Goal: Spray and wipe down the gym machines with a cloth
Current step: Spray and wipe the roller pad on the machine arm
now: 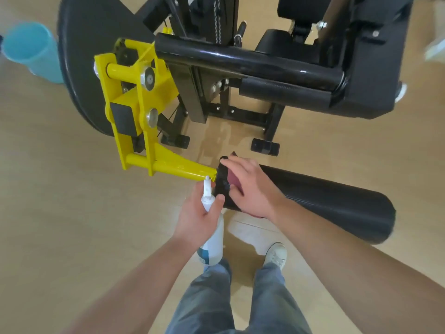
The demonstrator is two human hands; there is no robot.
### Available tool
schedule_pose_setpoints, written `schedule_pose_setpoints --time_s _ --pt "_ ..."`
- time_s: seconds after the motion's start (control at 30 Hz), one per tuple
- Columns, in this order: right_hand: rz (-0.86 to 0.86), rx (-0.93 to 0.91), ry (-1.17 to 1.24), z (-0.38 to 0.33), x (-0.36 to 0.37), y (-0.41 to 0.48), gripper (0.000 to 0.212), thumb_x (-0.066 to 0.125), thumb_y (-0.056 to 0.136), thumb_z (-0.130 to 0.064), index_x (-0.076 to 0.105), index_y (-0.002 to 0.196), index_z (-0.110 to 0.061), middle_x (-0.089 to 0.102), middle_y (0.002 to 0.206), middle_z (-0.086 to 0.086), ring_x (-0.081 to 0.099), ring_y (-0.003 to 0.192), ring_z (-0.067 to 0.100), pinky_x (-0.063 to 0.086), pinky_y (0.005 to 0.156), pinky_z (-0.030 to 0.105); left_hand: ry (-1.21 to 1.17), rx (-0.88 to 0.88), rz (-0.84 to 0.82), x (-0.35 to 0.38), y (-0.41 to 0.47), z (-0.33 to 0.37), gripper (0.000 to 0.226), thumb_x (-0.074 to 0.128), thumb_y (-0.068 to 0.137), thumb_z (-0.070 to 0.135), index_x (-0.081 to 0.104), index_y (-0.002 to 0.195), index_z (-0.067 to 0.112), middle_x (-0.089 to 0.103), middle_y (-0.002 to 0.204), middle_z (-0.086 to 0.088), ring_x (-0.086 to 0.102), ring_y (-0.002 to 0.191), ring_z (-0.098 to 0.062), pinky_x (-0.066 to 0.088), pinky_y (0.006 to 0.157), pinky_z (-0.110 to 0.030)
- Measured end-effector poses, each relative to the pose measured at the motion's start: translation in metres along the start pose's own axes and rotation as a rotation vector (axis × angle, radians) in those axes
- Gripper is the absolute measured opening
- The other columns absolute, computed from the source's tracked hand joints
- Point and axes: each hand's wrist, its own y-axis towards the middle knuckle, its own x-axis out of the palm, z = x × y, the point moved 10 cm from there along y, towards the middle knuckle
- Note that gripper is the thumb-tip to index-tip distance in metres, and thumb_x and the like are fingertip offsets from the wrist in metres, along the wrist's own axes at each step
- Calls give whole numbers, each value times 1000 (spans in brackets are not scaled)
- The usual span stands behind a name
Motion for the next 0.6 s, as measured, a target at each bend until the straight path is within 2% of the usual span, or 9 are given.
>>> schedule_pose_setpoints --time_s 0.07,0.17,0.23,0.3,0.4,0.43,0.5,0.57,0.6 --pt "-42 -73 -207 8 -7 -1 66 62 94 -42 43 154 -21 42 157 6 36 141 27 36 116 44 -7 12 -7 1 0 0 21 47 83 68 43 103 64 73 92 4 68 87 -14 57 78 -40" --pt "-61 -89 -313 14 -1 -1 72 63 88 -64 52 144 -21 49 142 6 37 139 29 42 109 49 -28 17 -14 3 0 3 41 47 82 70 48 119 53 73 104 6 68 94 -11 57 83 -39" --pt "-8 -92 -280 9 -1 2 63 64 86 -65 63 126 -17 55 118 7 49 116 30 48 99 48 -35 2 -21 4 -2 2 57 47 80 72 48 129 43 73 108 7 68 98 -10 57 86 -41" --pt "60 -64 -284 7 -7 7 57 61 87 -68 66 109 -16 57 98 4 55 91 26 51 84 44 -45 -9 -18 5 -2 1 61 48 81 71 49 133 40 72 113 9 68 102 -10 57 90 -43" --pt "192 137 -349 15 -27 4 60 54 88 -76 62 111 -21 59 96 2 58 75 28 53 69 40 -36 -16 -11 3 -1 1 59 47 81 71 48 133 42 73 114 10 67 105 -10 55 92 -42" --pt "213 203 -383 19 -31 1 64 50 87 -79 59 117 -23 57 102 4 59 78 29 54 70 40 -29 -12 -5 3 0 2 60 46 81 71 48 133 42 73 113 9 68 104 -11 55 92 -42" --pt "186 230 -462 22 -25 -5 77 42 84 -84 53 131 -23 51 125 10 56 104 33 51 87 44 -18 -4 -2 3 1 3 57 46 82 70 48 131 41 73 110 9 68 101 -11 56 88 -41" --pt "114 133 -478 16 -8 -11 95 37 80 -86 43 147 -18 36 150 14 40 135 36 40 106 50 -12 3 6 3 2 4 47 50 87 63 50 127 39 71 104 9 68 96 -11 56 83 -40" --pt "75 69 -455 14 0 -13 100 38 80 -85 38 152 -15 32 155 13 34 142 36 36 112 51 -13 8 13 3 3 4 43 53 91 58 50 128 36 70 104 8 67 95 -12 56 82 -40"
